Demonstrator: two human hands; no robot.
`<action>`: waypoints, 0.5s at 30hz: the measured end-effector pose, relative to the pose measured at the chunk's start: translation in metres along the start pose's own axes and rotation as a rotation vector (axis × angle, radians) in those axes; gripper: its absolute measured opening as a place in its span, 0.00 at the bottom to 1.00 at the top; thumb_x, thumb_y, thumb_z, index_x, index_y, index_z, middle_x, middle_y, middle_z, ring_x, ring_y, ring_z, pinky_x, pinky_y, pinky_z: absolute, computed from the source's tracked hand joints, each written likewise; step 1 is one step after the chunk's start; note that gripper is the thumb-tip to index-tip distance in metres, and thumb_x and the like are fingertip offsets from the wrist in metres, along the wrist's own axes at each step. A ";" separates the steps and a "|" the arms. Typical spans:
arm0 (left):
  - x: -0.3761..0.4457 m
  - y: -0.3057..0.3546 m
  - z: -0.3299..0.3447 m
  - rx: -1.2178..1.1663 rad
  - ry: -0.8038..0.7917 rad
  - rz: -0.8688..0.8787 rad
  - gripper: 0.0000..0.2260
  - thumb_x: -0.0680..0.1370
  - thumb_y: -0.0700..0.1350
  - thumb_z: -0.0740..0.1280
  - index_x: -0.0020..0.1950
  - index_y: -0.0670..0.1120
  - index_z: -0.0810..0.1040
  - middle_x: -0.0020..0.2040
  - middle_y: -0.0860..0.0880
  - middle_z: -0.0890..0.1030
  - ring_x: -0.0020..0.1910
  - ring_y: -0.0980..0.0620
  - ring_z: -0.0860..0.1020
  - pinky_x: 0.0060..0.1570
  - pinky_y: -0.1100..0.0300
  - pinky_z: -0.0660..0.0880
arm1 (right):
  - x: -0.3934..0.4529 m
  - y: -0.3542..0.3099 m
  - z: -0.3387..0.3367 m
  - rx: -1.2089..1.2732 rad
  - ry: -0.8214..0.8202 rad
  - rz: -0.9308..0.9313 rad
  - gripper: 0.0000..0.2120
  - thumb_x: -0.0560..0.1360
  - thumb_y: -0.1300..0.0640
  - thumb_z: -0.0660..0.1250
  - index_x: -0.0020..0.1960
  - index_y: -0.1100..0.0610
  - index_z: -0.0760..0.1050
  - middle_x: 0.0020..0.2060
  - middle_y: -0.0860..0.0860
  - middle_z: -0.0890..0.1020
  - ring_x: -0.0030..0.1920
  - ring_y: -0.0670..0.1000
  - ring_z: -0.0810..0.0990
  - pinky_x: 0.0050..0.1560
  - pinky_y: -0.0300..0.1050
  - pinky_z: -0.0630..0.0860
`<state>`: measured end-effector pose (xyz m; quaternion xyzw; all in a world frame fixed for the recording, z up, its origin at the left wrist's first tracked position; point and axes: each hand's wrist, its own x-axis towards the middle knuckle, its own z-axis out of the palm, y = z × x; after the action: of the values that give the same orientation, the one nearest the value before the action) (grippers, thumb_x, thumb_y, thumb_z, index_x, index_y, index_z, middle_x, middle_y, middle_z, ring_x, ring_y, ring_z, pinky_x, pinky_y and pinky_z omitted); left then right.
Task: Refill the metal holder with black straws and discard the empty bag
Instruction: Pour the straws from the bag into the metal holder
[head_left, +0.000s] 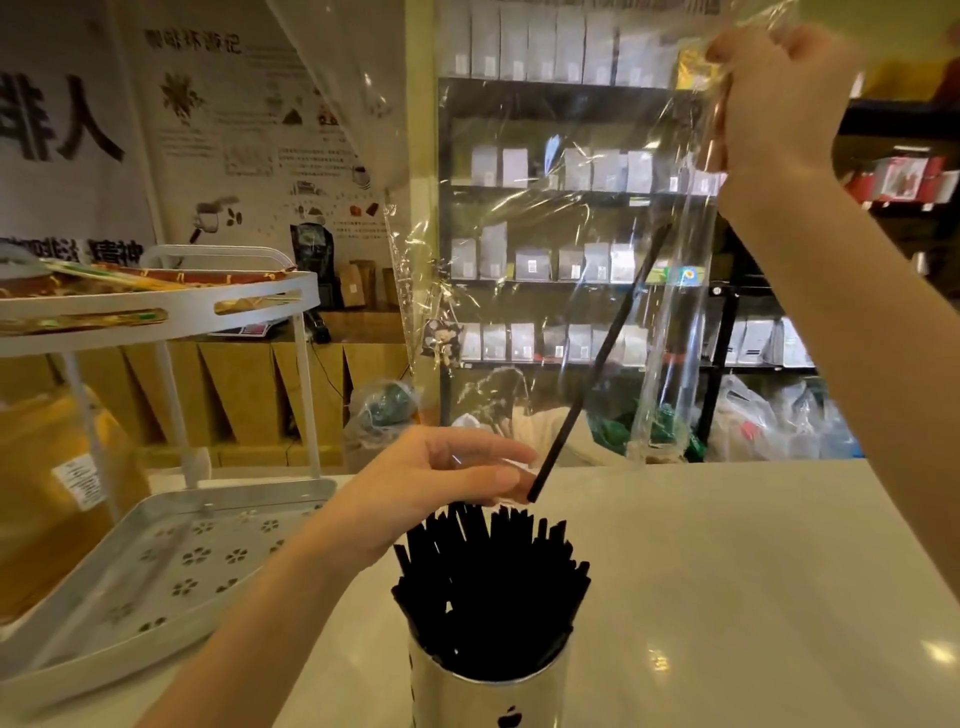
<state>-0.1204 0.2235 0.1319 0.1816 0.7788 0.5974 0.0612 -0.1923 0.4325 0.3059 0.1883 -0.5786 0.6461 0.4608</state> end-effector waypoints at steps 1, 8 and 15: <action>0.000 0.000 0.000 -0.010 0.042 0.008 0.15 0.66 0.51 0.69 0.51 0.51 0.81 0.49 0.48 0.85 0.52 0.50 0.81 0.57 0.56 0.74 | 0.000 0.000 0.000 0.000 -0.002 0.000 0.12 0.75 0.62 0.62 0.34 0.54 0.67 0.28 0.49 0.67 0.22 0.42 0.65 0.23 0.34 0.64; -0.005 0.004 0.001 -0.037 0.128 -0.019 0.19 0.63 0.55 0.67 0.50 0.49 0.81 0.46 0.48 0.86 0.47 0.53 0.83 0.53 0.61 0.74 | 0.006 -0.003 -0.001 0.026 0.049 0.041 0.10 0.76 0.63 0.60 0.36 0.58 0.67 0.27 0.49 0.66 0.18 0.41 0.63 0.20 0.34 0.62; 0.010 0.011 0.007 -0.254 0.066 -0.108 0.17 0.62 0.46 0.71 0.49 0.44 0.79 0.40 0.44 0.86 0.41 0.49 0.84 0.44 0.63 0.80 | 0.019 -0.002 0.006 0.019 0.098 0.033 0.14 0.71 0.62 0.63 0.30 0.55 0.63 0.28 0.49 0.69 0.28 0.46 0.66 0.27 0.37 0.66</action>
<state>-0.1252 0.2355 0.1421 0.1106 0.7069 0.6928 0.0901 -0.2018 0.4342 0.3231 0.1512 -0.5522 0.6673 0.4763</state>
